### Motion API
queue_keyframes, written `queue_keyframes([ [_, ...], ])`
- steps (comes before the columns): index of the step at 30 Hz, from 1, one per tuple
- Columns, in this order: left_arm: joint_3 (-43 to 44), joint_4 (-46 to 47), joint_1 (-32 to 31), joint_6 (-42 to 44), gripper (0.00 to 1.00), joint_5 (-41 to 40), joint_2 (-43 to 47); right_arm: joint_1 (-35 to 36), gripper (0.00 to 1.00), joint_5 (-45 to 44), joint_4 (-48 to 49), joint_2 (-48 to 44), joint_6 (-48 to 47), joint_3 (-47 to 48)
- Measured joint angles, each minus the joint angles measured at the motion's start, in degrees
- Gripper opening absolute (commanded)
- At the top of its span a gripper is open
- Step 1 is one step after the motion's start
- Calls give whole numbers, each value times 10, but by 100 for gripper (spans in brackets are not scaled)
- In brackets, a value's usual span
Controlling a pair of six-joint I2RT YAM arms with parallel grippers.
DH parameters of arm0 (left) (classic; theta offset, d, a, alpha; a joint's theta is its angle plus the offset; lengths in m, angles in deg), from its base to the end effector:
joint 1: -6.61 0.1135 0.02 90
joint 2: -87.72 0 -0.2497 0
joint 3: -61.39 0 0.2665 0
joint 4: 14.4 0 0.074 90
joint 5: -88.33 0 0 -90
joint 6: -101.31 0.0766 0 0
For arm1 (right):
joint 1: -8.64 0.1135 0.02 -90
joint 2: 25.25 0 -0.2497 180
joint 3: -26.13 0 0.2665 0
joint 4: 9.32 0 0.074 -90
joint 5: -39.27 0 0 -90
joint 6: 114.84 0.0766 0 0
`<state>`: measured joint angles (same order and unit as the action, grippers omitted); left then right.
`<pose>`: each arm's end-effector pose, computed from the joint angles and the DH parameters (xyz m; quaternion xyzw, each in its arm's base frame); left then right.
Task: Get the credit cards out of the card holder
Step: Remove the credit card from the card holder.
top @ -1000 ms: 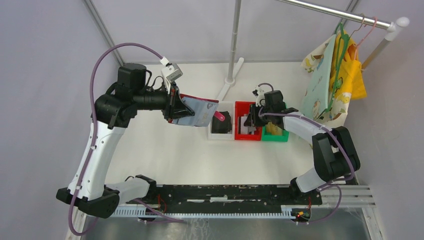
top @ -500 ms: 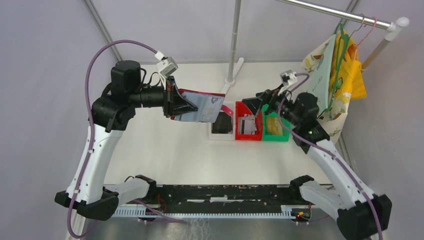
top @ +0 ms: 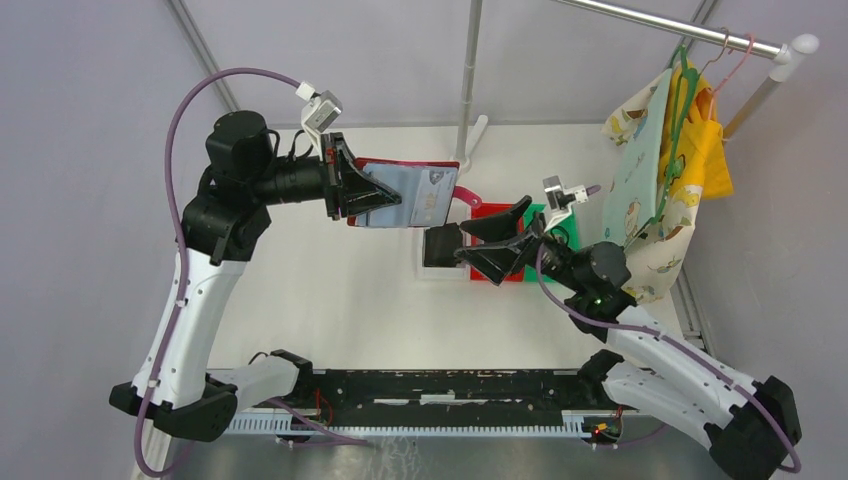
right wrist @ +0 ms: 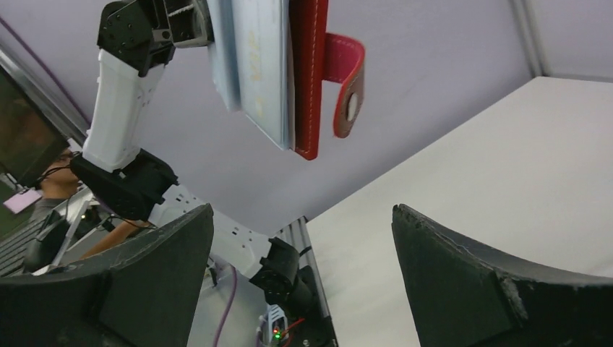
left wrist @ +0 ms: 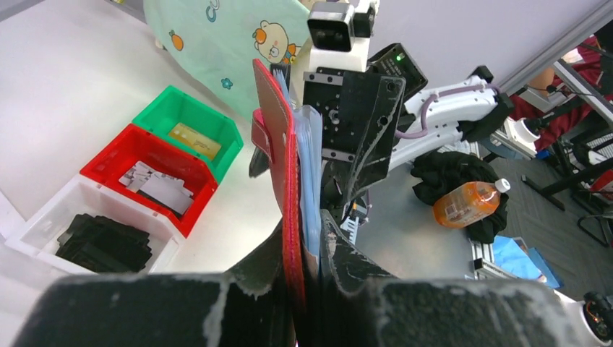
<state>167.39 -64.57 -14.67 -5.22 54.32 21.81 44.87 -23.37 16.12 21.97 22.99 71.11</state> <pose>0.1978 -0.1452 0.4926 0.3293 0.6637 -0.5241 0.4199 0.1786 0.1745 0.3423 -0.1424 0.5521 0.6398 0.5154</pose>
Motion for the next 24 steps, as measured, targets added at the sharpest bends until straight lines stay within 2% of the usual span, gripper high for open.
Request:
queue_keyframes([
  [8,-7,27,0,-21,2,15,13,95,97,-55,107,106,35,24],
  [13,-10,31,0,-21,2,25,18,102,93,-86,181,149,73,30],
  [16,-15,31,0,-21,2,31,23,108,87,-110,213,161,88,41],
  [18,-17,31,0,-21,2,33,26,114,77,-121,233,170,96,53],
  [22,-23,31,0,-21,2,44,32,124,42,-128,264,196,112,83],
  [23,-24,31,0,-21,4,44,33,126,30,-128,273,204,120,90],
  [24,-26,31,0,-21,12,44,35,127,21,-127,279,208,123,92],
])
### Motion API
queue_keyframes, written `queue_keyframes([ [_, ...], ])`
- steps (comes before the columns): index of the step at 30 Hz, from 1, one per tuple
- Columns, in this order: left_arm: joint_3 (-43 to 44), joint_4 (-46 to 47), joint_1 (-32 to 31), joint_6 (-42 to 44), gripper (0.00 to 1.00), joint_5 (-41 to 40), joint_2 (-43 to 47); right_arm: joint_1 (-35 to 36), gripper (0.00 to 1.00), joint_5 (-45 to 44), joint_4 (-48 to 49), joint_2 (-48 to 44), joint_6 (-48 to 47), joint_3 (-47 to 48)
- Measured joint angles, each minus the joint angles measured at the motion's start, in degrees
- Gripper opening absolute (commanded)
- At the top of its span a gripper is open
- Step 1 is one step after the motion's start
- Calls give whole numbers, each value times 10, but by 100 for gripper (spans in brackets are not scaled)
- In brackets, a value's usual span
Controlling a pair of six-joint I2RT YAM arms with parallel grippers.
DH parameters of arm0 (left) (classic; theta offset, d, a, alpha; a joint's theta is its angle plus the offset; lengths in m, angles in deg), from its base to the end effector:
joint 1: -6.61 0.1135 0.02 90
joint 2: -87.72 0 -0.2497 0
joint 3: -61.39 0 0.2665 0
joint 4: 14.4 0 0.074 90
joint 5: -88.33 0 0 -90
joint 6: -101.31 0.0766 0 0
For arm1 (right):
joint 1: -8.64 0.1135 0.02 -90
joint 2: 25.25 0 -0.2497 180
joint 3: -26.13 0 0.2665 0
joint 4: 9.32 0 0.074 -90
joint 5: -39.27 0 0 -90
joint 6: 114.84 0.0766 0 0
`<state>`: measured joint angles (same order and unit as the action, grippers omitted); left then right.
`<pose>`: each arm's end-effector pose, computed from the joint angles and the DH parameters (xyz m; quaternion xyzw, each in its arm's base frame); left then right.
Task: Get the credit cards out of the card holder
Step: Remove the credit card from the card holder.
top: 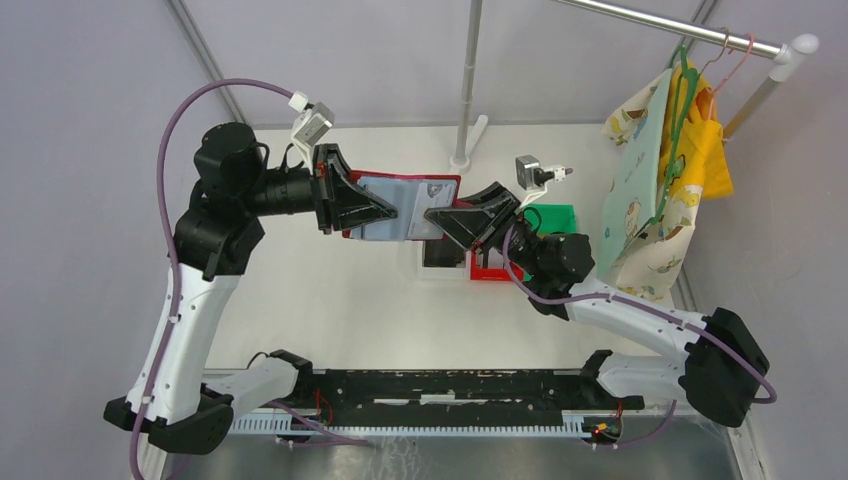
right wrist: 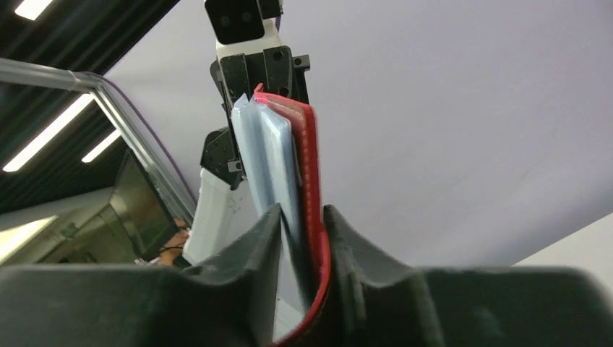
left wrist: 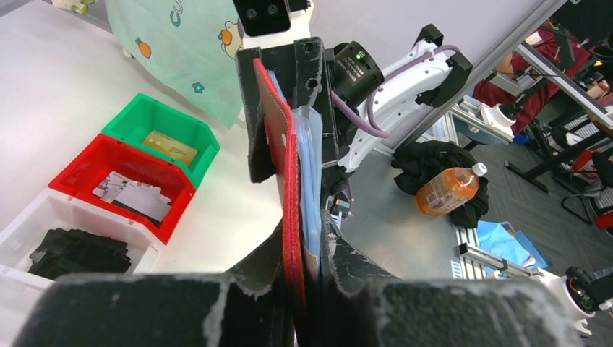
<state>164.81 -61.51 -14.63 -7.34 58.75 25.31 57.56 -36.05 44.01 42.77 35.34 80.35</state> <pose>0.1778 -0.1406 0.4978 0.3508 0.6350 -0.5488 0.4154 0.1822 0.2386 0.3757 -0.0735 0.4321 0.7624 0.4760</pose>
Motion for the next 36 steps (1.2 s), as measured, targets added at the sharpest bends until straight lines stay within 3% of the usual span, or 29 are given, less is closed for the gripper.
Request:
queue_keyframes([
  [2,-2,0,0,1,45,-2,3,1,8,3,9,2,12,0],
  [4,-3,-4,1,10,78,-5,5,1,3,10,1,-7,7,0],
  [6,-3,-17,1,37,91,-11,8,1,0,24,-47,-29,-16,2],
  [8,-3,-47,1,74,95,-27,11,1,0,43,-155,-52,-67,32],
  [11,-4,-88,1,139,94,-52,15,1,0,67,-346,-59,-157,125],
  [14,-13,-115,1,192,88,-64,22,1,0,104,-478,-64,-231,181],
  [20,-20,-152,1,267,70,-55,32,10,0,180,-660,-37,-325,224],
  [29,-47,-231,1,351,55,-16,10,46,0,213,-797,28,-399,313],
  [32,-48,-256,1,366,42,5,-7,57,0,214,-821,40,-417,341],
  [36,-48,-293,-1,392,18,18,-8,63,2,214,-842,62,-433,360],
])
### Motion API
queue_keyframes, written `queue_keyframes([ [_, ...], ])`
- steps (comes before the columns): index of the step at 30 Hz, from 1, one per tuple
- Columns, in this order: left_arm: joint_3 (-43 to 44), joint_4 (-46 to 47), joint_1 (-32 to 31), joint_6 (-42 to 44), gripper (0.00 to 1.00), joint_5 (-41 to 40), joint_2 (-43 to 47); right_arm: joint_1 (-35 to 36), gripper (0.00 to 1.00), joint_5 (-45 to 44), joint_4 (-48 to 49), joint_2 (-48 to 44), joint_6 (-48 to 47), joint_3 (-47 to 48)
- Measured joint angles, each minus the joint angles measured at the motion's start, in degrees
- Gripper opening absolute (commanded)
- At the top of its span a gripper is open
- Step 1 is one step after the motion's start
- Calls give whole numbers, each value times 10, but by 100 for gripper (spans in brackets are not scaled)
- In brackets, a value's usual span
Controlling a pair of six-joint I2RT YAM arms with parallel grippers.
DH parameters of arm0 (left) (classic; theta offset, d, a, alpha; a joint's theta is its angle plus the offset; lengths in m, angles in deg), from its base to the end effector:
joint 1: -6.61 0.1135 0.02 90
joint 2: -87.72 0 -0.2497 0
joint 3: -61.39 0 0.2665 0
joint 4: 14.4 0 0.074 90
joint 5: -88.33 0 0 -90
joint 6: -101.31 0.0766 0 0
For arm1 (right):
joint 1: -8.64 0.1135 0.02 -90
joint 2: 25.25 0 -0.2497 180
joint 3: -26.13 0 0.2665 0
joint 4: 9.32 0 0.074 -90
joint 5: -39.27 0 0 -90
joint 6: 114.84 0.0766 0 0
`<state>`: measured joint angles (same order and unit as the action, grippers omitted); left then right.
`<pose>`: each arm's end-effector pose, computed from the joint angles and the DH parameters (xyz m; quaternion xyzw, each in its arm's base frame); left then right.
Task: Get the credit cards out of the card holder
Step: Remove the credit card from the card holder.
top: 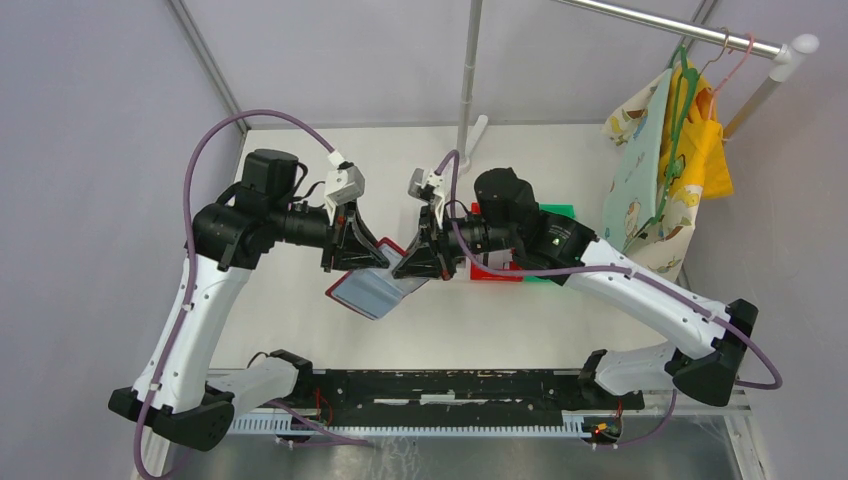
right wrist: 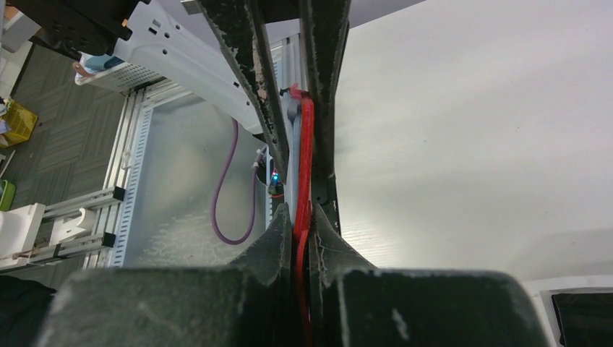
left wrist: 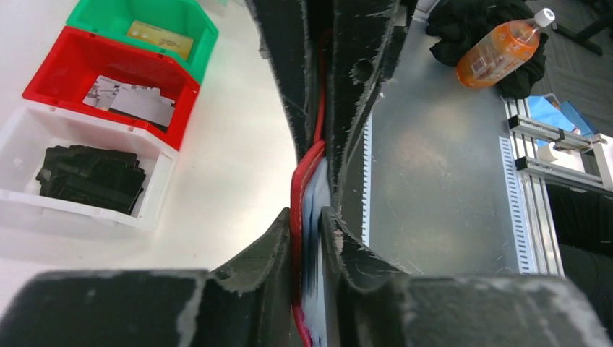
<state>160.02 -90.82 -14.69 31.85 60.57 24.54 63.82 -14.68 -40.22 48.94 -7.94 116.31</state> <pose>0.1685 -0.1384 0.4190 0.4784 0.6510 -0.4726 0.3521 0.1569 0.3045 0.3922 -0.4253 0.6505 0.5393 0.3242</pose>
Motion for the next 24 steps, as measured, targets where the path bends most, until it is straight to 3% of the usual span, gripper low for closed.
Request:
queue_keyframes([
  [3,0,-23,0,16,6,6,0,2,4,0,-7,11,-8,6],
  [5,0,-30,0,23,5,10,0,3,5,0,-8,12,-10,6],
  [14,0,-38,0,29,28,28,-1,5,7,15,-2,12,-11,6],
  [16,0,-40,-1,29,24,29,-2,6,8,17,3,12,-11,8],
  [18,0,-42,-1,29,11,30,-2,6,10,18,7,12,-11,11],
  [20,0,-43,-1,30,2,37,-2,6,21,19,7,13,-12,14],
  [24,0,-44,-1,30,2,37,-2,6,54,21,11,14,-10,14],
])
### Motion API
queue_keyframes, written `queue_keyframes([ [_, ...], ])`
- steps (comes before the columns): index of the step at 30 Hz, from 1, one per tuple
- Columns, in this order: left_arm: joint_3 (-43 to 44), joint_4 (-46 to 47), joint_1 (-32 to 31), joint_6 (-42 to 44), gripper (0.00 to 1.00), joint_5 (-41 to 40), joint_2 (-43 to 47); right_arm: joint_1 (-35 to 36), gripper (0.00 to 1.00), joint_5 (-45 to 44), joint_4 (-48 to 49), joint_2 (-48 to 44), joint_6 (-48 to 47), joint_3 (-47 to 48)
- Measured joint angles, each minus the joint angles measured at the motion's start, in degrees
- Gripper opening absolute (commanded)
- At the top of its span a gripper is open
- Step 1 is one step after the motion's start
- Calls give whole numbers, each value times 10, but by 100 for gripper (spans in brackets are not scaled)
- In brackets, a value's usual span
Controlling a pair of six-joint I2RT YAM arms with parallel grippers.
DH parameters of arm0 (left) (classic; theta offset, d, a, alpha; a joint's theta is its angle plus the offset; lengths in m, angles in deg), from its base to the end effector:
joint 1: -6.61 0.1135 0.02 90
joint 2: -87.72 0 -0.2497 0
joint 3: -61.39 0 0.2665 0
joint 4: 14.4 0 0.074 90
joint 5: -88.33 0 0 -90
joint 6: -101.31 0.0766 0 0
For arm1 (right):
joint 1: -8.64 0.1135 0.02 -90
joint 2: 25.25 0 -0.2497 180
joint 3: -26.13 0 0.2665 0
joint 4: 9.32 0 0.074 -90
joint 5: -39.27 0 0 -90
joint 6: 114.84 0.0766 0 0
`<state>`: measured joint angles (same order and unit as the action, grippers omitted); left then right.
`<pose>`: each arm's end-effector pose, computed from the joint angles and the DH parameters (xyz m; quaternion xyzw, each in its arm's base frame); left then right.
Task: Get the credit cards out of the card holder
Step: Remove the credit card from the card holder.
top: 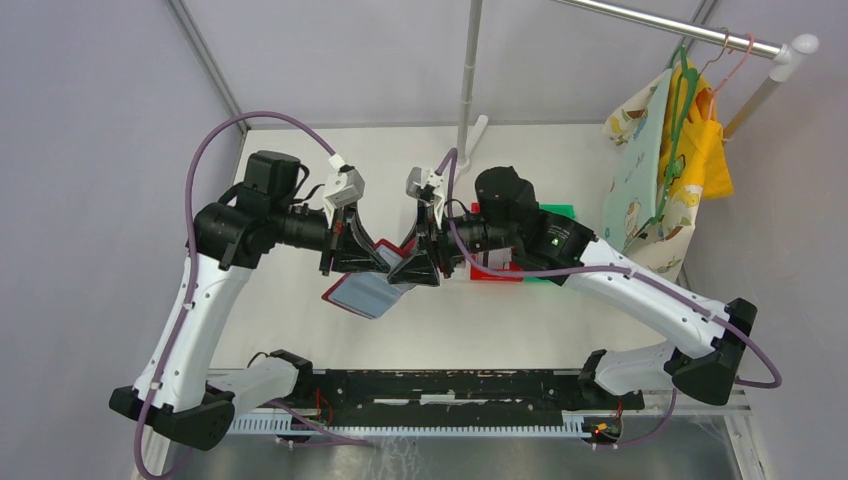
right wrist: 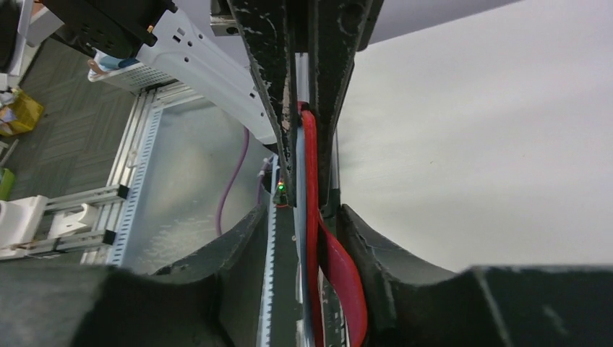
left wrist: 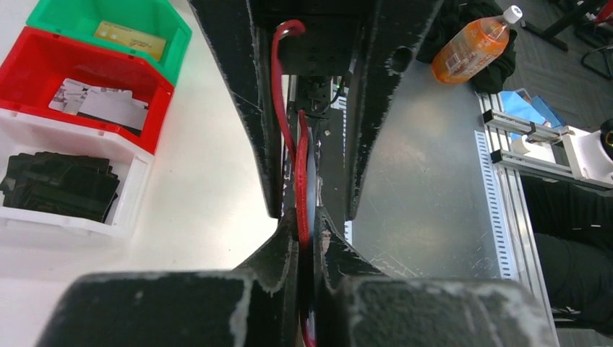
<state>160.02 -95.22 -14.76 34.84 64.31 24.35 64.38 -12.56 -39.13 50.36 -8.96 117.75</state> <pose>0.1601 -0.1378 0.4155 0.4868 0.6390 -0.4980 0.3266 0.1548 0.3113 0.3969 -0.4432 0.6304 0.5498 0.3223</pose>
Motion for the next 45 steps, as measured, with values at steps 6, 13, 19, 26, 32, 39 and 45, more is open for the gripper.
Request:
queue_keyframes([
  [6,-18,105,0,-109,2,-1,14,-7,67,-32,115,-70,29,-101],
  [13,-72,341,0,-349,2,-16,60,-37,65,-100,408,-221,151,-342],
  [19,-80,434,0,-458,2,-17,70,-37,61,-148,608,-199,248,-401],
  [26,-101,465,0,-505,2,-18,82,-37,39,-160,726,-154,308,-401],
  [32,-114,472,0,-513,33,-23,87,-38,0,-151,748,-130,334,-392],
  [39,-76,357,0,-400,47,-29,69,-41,0,-84,512,-123,253,-266],
  [45,-29,224,0,-251,32,-25,45,-42,0,-24,265,-89,137,-124],
])
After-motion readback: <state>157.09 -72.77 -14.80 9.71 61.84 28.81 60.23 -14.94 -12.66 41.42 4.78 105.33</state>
